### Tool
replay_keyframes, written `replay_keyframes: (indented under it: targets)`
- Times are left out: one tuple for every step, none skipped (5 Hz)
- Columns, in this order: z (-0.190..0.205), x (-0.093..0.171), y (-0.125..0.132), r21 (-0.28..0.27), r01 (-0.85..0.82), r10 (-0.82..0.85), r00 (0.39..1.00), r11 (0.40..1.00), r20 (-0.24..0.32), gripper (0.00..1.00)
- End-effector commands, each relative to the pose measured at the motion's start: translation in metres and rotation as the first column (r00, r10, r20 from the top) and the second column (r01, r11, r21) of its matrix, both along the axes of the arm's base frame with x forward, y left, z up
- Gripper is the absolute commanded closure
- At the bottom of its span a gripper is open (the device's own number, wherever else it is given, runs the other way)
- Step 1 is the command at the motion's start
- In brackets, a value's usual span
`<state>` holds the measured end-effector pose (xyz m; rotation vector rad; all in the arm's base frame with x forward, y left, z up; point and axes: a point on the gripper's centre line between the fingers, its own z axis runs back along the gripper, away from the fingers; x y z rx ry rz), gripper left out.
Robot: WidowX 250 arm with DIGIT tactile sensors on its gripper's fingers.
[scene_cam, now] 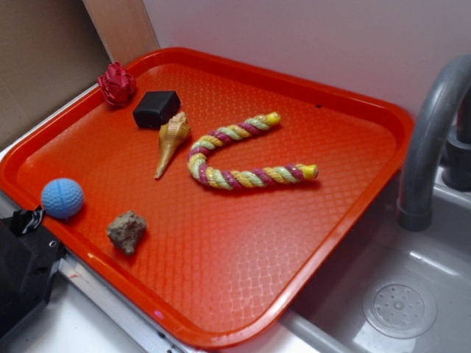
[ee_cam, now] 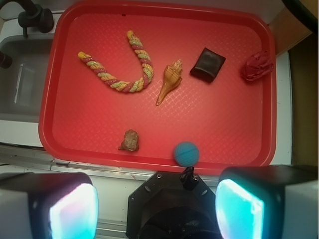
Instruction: Grab the red paper.
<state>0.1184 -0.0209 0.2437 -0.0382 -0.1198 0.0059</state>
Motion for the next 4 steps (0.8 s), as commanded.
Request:
replay_keyframes:
  targets:
    - [0.000,0.000,0.000,0.000,0.000,0.000,1.000,1.000,0.000,0.00]
    - [-0.036,0.033,0.018,-0.051,-0.247,0.247,0.969,0.968,-0.007,0.00]
    - [-0.049,0.057,0.042,-0.107,-0.467,0.477,0.871,0.878,0.117,0.00]
    - [-0.063,0.075,0.069,-0.103,-0.610,0.618,0.765,0.785,0.181,0.00]
